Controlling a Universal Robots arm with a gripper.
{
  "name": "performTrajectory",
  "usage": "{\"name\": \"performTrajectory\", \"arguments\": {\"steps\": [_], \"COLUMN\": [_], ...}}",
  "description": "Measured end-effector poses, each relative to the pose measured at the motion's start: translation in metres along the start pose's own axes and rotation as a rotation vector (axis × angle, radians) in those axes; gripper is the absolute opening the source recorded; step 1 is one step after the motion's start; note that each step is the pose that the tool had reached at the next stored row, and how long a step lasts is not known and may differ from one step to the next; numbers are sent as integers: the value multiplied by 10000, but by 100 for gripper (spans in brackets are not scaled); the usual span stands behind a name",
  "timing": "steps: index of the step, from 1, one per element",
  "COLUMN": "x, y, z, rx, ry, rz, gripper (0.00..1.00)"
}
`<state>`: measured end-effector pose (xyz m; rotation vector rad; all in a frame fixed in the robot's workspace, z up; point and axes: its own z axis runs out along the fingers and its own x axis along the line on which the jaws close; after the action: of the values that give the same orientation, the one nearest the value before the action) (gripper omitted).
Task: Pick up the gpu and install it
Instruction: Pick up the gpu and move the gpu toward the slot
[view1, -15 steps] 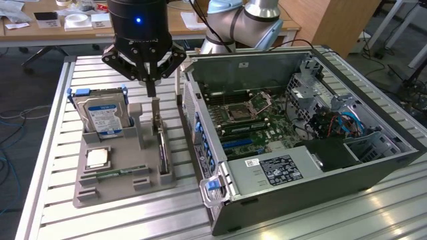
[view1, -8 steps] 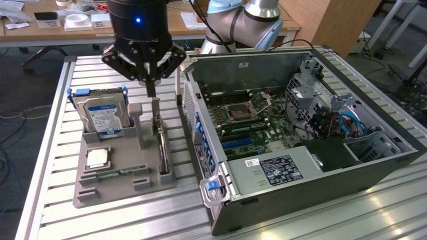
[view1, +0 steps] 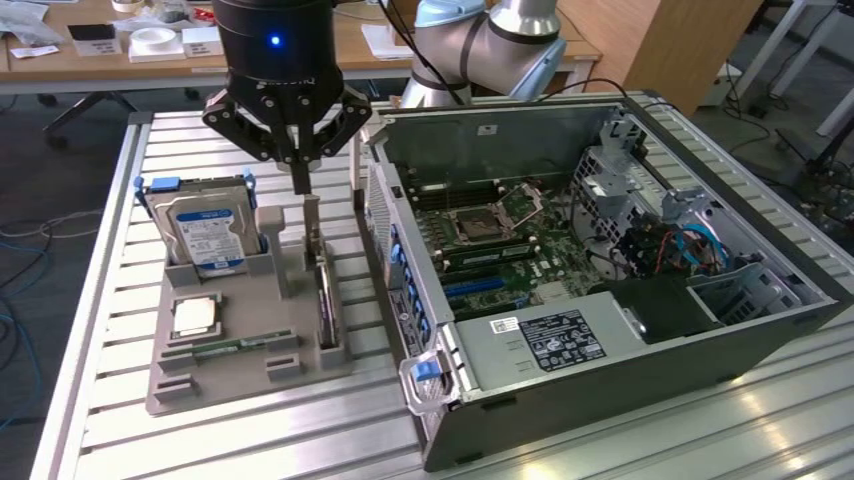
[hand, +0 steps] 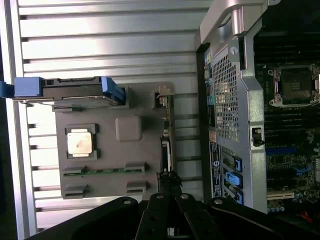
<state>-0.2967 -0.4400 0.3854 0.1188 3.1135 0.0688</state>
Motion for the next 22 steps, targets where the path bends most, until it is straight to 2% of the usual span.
{"name": "performTrajectory", "arguments": {"steps": [8, 10, 11, 13, 14, 15, 22], "x": [0, 0, 0, 0, 0, 0, 0], "y": [0, 0, 0, 0, 0, 0, -18], "z": [0, 0, 0, 0, 0, 0, 21], "rx": [0, 0, 0, 0, 0, 0, -1], "ry": [0, 0, -1, 0, 0, -1, 0], "rz": [1, 1, 0, 0, 0, 0, 1], "gripper": [11, 23, 23, 35, 35, 42, 42]}}
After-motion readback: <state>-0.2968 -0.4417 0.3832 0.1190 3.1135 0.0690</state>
